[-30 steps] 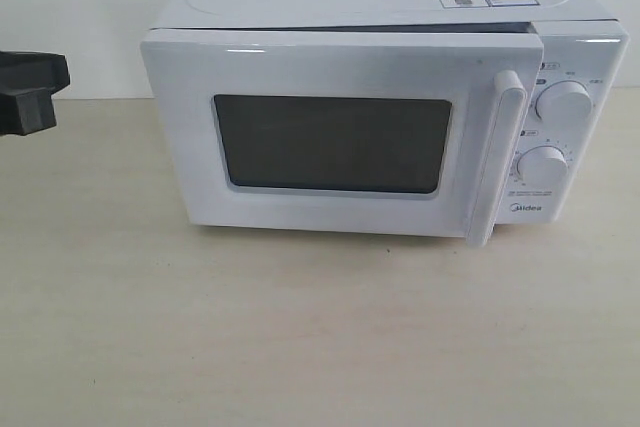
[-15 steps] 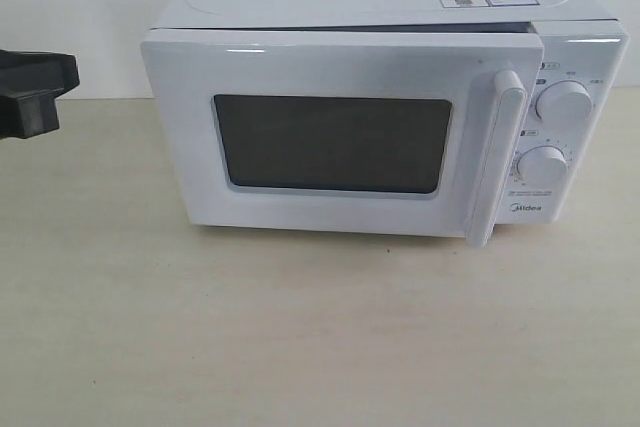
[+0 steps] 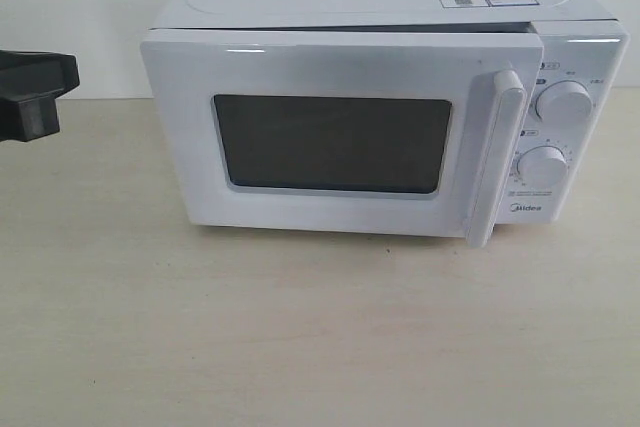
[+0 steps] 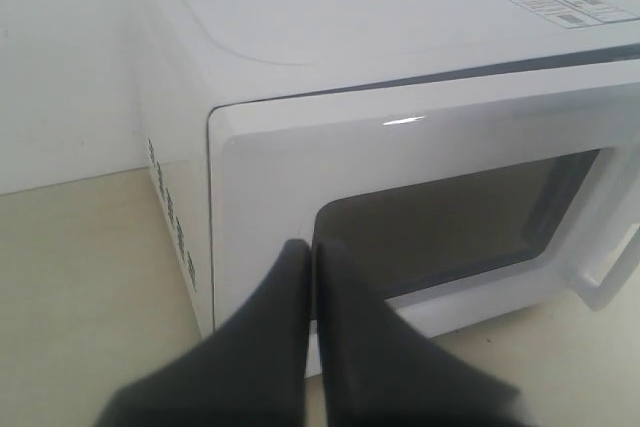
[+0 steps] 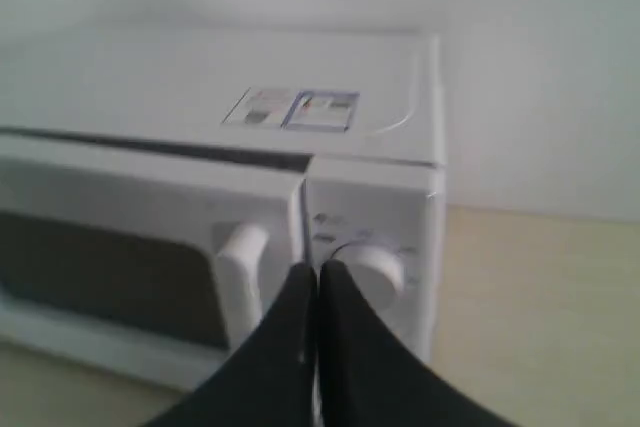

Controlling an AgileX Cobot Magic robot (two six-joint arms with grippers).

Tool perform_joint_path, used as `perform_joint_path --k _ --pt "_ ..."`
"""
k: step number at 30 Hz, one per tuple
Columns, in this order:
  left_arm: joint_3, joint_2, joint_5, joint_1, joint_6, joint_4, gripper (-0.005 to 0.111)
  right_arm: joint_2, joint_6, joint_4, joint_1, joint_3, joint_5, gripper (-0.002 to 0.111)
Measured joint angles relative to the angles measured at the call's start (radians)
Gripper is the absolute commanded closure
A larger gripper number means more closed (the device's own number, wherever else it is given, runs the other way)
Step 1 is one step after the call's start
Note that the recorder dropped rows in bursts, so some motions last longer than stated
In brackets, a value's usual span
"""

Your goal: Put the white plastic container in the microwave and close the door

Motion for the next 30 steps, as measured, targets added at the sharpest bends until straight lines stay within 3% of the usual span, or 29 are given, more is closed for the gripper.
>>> perform_joint_path --k 4,10,16,26,30 --pt "0.000 0.000 0.000 0.000 0.002 0.000 0.102 0.142 -0.126 0.131 0.165 -0.010 -0.021 0.109" --pt "0.000 0.000 0.000 0.000 0.004 0.000 0.102 0.331 -0.158 0.161 0.351 -0.010 -0.216 0.109" --pt "0.000 0.000 0.000 0.000 0.004 0.000 0.102 0.529 -0.158 0.260 0.373 -0.017 -0.444 0.109" --pt "0.000 0.000 0.000 0.000 0.006 0.000 0.102 0.719 -0.169 0.313 0.373 -0.088 -0.601 0.109" --pt "0.000 0.000 0.000 0.000 0.006 0.000 0.102 0.758 -0.250 0.419 0.373 -0.115 -0.626 0.109"
